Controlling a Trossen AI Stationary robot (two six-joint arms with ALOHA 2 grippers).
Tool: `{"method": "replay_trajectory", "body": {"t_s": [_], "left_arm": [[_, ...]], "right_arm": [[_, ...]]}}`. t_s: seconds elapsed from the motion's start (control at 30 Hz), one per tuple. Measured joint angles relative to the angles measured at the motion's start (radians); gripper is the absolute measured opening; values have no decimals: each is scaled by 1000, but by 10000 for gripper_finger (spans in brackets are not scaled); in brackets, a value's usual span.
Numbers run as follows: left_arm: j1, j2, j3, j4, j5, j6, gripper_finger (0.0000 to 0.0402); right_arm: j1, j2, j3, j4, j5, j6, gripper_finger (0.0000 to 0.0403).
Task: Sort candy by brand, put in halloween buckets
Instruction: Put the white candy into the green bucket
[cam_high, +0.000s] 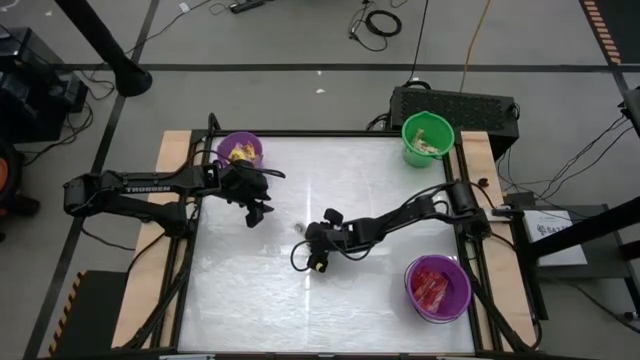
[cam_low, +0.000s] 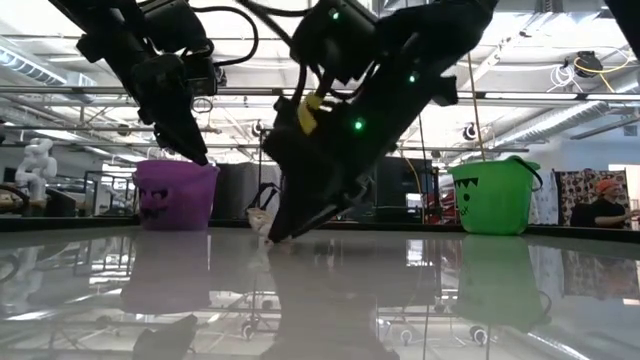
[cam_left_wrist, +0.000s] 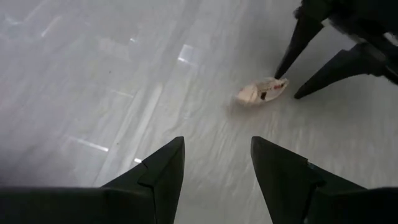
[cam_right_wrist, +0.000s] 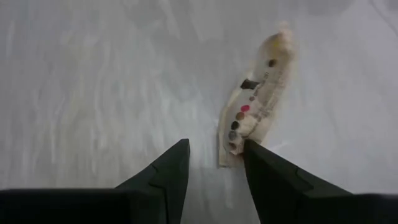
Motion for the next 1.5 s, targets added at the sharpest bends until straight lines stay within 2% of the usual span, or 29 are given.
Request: {"method": "replay_trajectory", "body": {"t_s": [0.13, 0.37, 0.5, 0.7, 0.87, 1.0, 1.1, 1.27, 1.4, 1.5], "left_arm": [[0, 0, 0, -2, 3, -1, 191], [-1, 0, 0, -2, 3, -6, 191], [-1, 0, 0, 2, 3, -6, 191], [-1, 0, 0, 36, 3, -6, 191], [0, 0, 0, 83, 3, 0, 191], [0, 0, 0, 118, 3, -1, 191], [0, 0, 0, 120, 3, -6, 191], [0, 0, 0, 126, 3, -1, 191], [1, 0, 0, 131, 2, 6, 191], [1, 0, 0, 133, 2, 11, 191]], "right_arm": [[-5, 19, 0, 11, 5, 85, 146], [-5, 20, 2, -12, 30, 98, 135], [-6, 19, 2, -14, 28, 103, 100], [-7, -7, -1, -31, 25, 89, 10], [-16, -73, -2, -61, 27, 64, 5], [-26, -166, -2, -160, 37, 43, 3], [-27, -257, -2, -269, 82, 35, 1], [-33, -423, -2, -510, 242, 23, 1], [-79, -562, -1, -756, 413, 130, 1], [-140, -654, -1, -915, 453, 199, 0]]}}
